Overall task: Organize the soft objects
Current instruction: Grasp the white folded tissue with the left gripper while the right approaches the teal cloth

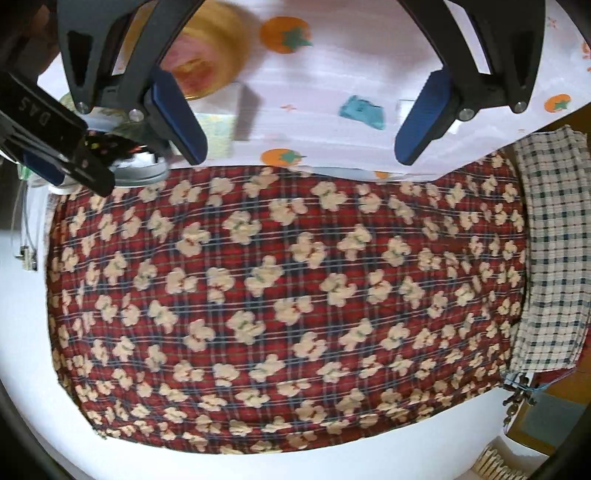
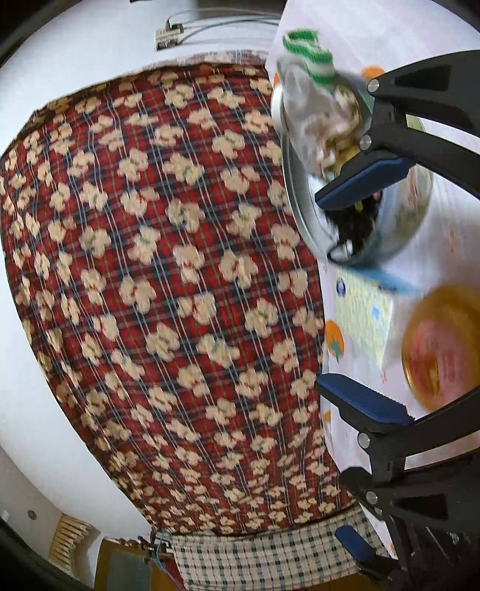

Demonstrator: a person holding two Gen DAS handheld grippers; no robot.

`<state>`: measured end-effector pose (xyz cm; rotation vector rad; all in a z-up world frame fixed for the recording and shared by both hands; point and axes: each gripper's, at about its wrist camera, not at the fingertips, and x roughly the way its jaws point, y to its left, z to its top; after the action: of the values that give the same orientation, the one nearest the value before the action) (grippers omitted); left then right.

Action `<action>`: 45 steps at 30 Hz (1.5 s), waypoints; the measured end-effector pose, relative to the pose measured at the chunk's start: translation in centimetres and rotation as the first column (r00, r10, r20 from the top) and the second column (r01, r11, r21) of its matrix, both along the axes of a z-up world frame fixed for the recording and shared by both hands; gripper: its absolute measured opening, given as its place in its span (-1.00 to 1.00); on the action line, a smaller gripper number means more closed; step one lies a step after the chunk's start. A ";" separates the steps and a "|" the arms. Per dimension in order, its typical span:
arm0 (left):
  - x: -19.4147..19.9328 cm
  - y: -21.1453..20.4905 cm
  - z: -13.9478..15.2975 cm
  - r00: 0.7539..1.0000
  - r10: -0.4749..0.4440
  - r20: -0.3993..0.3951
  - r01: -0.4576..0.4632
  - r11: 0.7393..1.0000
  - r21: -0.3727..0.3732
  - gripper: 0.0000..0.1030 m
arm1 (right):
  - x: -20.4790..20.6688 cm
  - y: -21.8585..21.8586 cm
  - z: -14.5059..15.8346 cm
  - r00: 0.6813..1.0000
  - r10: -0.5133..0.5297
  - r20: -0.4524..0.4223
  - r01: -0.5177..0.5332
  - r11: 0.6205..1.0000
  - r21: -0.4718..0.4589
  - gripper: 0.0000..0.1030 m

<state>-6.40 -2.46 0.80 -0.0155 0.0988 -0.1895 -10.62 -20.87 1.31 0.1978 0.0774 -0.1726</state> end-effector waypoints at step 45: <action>18.4 12.3 -5.1 0.836 0.242 -0.493 -0.157 0.965 0.209 0.99 | 14.7 13.1 -2.6 0.953 0.155 -0.262 -0.120 0.982 0.144 0.79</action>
<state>11.99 9.84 -4.33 0.0851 0.6501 0.0397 4.05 -7.76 -1.28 0.2934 0.3761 -0.0540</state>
